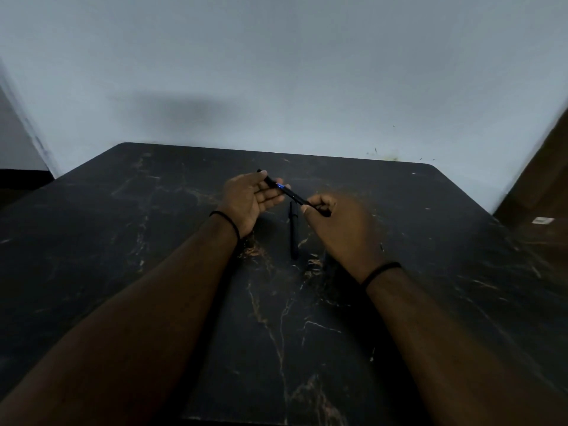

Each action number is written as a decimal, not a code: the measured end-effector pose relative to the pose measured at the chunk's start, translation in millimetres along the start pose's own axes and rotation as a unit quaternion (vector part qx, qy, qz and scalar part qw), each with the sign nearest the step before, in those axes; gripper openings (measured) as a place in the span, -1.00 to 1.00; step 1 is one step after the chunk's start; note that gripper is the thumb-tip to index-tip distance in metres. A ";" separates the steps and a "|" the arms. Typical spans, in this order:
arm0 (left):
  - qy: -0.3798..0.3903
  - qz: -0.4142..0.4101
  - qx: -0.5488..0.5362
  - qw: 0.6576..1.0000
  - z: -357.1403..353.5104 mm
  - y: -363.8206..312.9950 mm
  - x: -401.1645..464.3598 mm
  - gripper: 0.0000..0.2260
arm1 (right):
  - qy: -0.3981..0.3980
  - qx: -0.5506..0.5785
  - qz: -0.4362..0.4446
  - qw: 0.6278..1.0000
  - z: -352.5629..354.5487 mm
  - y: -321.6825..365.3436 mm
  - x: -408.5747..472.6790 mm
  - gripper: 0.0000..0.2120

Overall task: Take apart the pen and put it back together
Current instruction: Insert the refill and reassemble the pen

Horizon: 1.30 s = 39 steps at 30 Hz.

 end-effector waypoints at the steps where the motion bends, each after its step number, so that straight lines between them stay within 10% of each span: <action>1: 0.003 0.002 0.000 1.000 -1.2 0.4 -0.2 -0.86 | 0.002 0.000 -0.003 1.000 -0.5 -1.3 0.5 -0.90; 39: -0.002 -0.156 0.295 0.943 -51.2 -33.4 -17.3 -0.86 | -0.072 0.026 -0.008 0.997 22.6 18.2 -16.6 -0.75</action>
Point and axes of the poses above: each hand's wrist, its own x-axis towards the middle knuckle, its own z-axis out of the back of the hand, y = z × x, the point moved 10 cm from there along x, towards the middle knuckle, and after that the axes turned 14 degrees about y, right-handed, at the moved point
